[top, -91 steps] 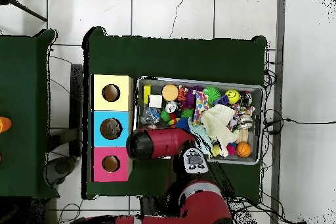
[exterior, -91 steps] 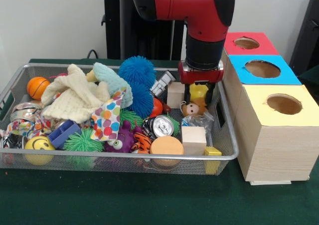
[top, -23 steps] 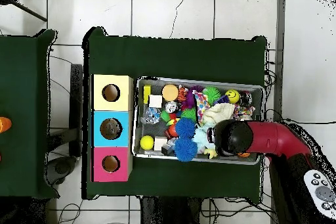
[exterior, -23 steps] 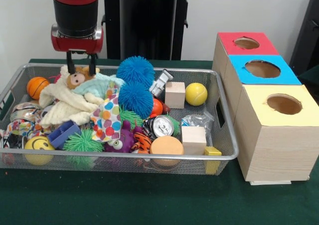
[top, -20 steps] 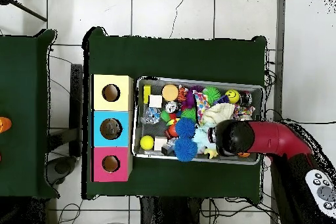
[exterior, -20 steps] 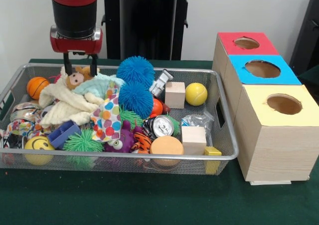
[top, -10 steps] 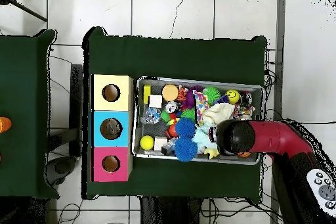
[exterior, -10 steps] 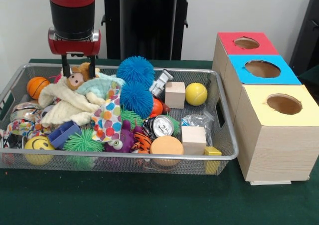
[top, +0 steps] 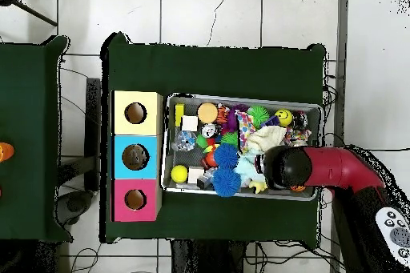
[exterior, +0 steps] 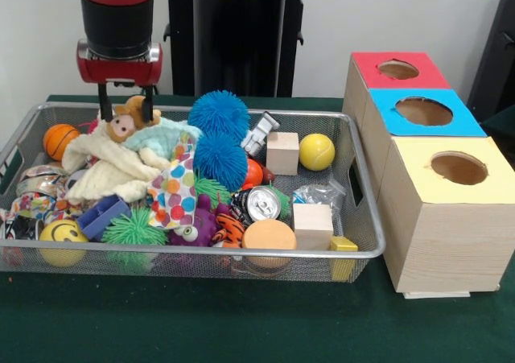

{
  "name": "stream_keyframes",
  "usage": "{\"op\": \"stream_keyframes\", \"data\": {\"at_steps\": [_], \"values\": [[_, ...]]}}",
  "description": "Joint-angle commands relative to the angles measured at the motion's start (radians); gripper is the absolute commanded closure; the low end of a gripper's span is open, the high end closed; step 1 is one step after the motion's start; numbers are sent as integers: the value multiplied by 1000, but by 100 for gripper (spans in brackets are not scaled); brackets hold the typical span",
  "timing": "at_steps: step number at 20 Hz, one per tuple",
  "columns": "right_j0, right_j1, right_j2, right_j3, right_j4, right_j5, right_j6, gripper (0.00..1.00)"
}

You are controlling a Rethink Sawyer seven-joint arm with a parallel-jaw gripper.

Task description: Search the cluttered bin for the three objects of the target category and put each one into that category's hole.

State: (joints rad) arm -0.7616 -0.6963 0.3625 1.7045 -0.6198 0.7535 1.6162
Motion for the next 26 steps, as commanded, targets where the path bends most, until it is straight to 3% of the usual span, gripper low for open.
{"op": "stream_keyframes", "data": {"at_steps": [1,7,17,20,26], "values": [[-6,-150,95,86,19,194,-305,0],[-24,-259,130,116,76,301,-340,0],[-3,-271,167,102,82,347,-265,0],[19,-230,182,125,109,283,-179,0],[108,-58,151,119,86,67,28,0]]}}
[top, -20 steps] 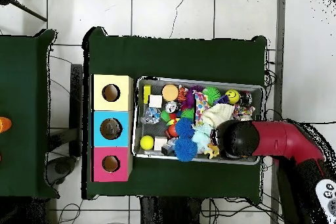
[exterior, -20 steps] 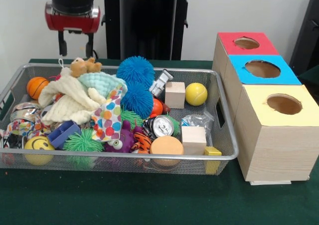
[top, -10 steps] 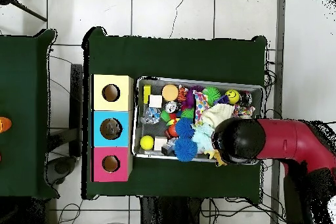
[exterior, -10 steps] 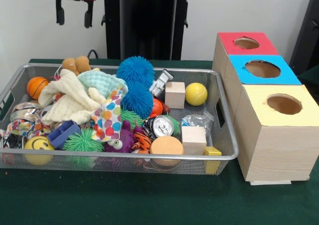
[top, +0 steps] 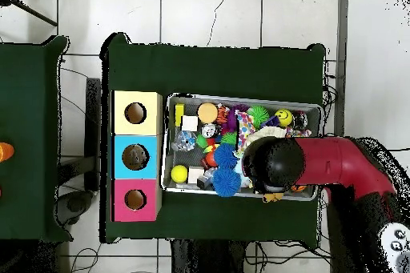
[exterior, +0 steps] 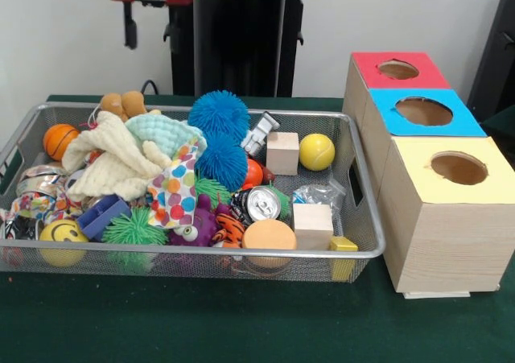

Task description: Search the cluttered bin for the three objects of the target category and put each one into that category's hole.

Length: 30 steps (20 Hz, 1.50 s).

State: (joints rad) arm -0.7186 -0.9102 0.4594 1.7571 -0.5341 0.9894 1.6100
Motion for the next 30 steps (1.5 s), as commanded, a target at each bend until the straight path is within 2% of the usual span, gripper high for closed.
{"op": "stream_keyframes", "data": {"at_steps": [1,7,13,19,23,30], "values": [[78,172,44,66,-5,-200,59,0],[143,206,-14,109,8,-332,159,0],[181,289,-93,84,-43,-459,163,0],[184,286,-128,103,-33,-488,128,0],[185,311,-165,99,-51,-506,120,0],[239,371,-257,63,-61,-569,180,0]]}}
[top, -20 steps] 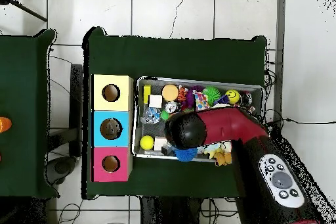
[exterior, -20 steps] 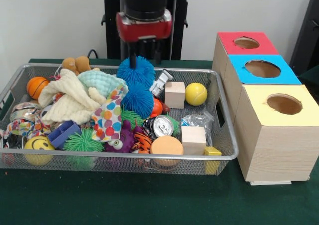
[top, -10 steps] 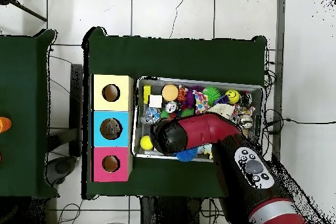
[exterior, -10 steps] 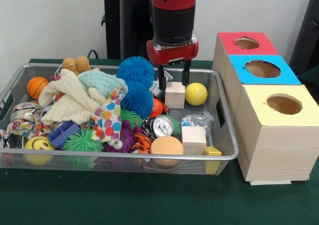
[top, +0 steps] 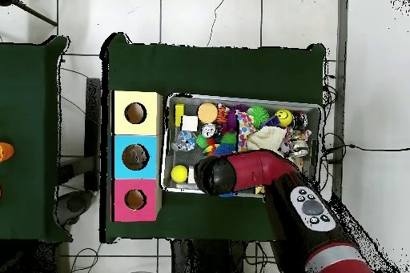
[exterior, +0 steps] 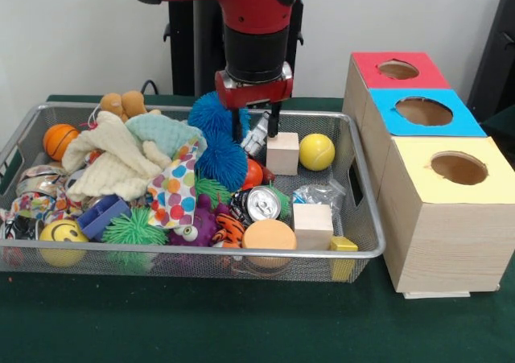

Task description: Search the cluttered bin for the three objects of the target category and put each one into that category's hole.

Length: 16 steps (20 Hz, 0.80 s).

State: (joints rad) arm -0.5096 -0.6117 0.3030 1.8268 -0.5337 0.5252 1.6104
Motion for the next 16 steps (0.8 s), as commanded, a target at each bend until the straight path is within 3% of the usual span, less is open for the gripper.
{"op": "stream_keyframes", "data": {"at_steps": [1,10,16], "values": [[36,72,-105,-4,-55,-108,181,0],[129,70,-132,0,14,-123,194,0],[214,82,-138,-4,86,-148,256,0]]}}
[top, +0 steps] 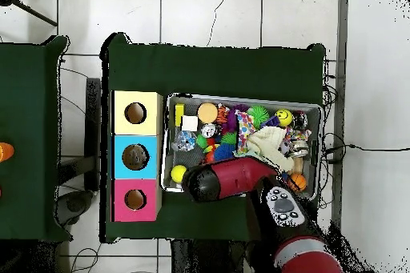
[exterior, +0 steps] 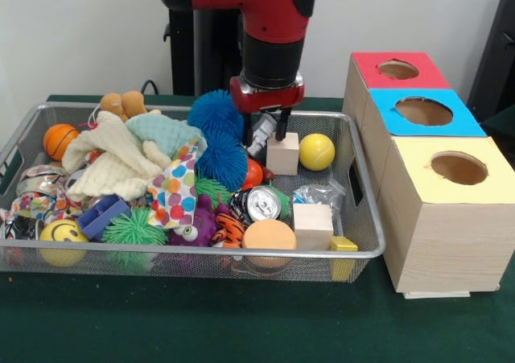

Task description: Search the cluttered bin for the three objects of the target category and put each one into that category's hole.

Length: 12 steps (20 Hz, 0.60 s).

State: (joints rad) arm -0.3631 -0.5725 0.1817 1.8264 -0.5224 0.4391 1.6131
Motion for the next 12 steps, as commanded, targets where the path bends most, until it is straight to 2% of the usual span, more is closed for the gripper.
{"op": "stream_keyframes", "data": {"at_steps": [1,5,12], "values": [[80,39,-11,1,97,-60,264,0],[109,37,-11,5,154,-66,278,0],[149,103,-63,-49,197,-115,259,0]]}}
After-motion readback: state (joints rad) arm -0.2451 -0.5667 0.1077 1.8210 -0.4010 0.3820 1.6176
